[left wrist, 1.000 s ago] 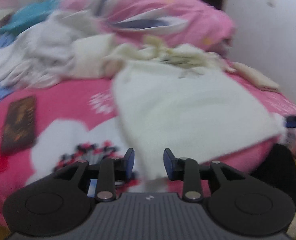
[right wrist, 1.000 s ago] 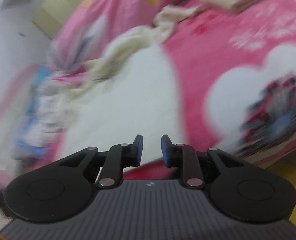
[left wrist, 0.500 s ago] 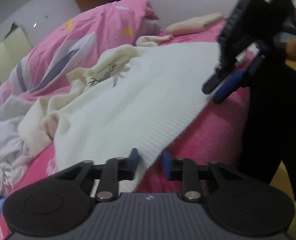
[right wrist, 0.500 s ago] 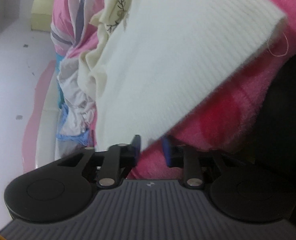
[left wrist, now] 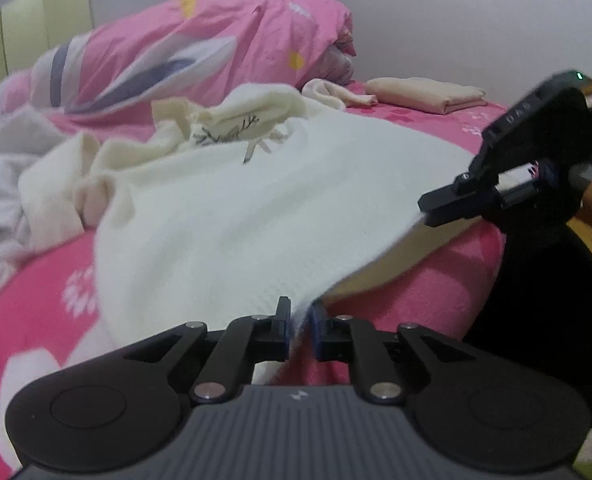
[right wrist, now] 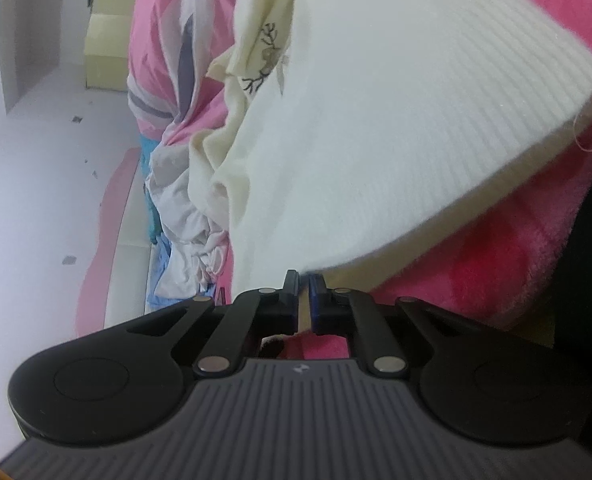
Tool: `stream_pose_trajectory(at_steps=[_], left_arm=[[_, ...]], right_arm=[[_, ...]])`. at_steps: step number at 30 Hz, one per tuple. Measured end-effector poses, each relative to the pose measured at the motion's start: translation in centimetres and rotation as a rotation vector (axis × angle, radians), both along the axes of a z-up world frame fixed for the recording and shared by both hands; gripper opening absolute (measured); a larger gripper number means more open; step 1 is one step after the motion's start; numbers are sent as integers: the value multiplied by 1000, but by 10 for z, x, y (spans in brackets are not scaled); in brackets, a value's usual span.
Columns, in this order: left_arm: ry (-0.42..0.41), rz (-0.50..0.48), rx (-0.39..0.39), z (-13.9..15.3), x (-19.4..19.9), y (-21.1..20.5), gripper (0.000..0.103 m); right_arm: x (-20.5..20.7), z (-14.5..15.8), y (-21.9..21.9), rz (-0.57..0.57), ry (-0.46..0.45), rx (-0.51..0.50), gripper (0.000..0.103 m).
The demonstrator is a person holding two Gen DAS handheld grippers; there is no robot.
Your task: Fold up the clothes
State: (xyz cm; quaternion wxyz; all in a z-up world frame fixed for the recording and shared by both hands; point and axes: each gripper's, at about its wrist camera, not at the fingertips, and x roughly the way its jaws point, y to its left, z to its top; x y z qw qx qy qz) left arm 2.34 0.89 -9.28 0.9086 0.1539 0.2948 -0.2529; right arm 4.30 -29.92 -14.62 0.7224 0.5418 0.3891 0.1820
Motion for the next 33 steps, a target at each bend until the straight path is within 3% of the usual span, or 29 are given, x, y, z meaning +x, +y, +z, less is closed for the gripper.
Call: stream_pose_trajectory(at_steps=[10, 14, 18, 21, 25, 31, 33], left_arm=[[37, 5, -48, 0, 6, 2, 28], [35, -4, -60, 0, 6, -2, 45], [32, -12, -71, 1, 7, -5, 46], [31, -18, -80, 1, 8, -8, 45], [-9, 4, -25, -2, 10, -9, 13], [-182, -30, 127, -3, -3, -22, 5], [-255, -45, 172, -3, -9, -26, 4]], right_arm=[[11, -21, 4, 24, 86, 84, 9], [14, -17, 5, 14, 57, 83, 8], [16, -9, 5, -4, 2, 93, 5], [17, -6, 4, -9, -21, 113, 5], [13, -4, 9, -26, -23, 115, 5], [16, -20, 8, 4, 58, 181, 9], [17, -21, 9, 17, 68, 201, 15]])
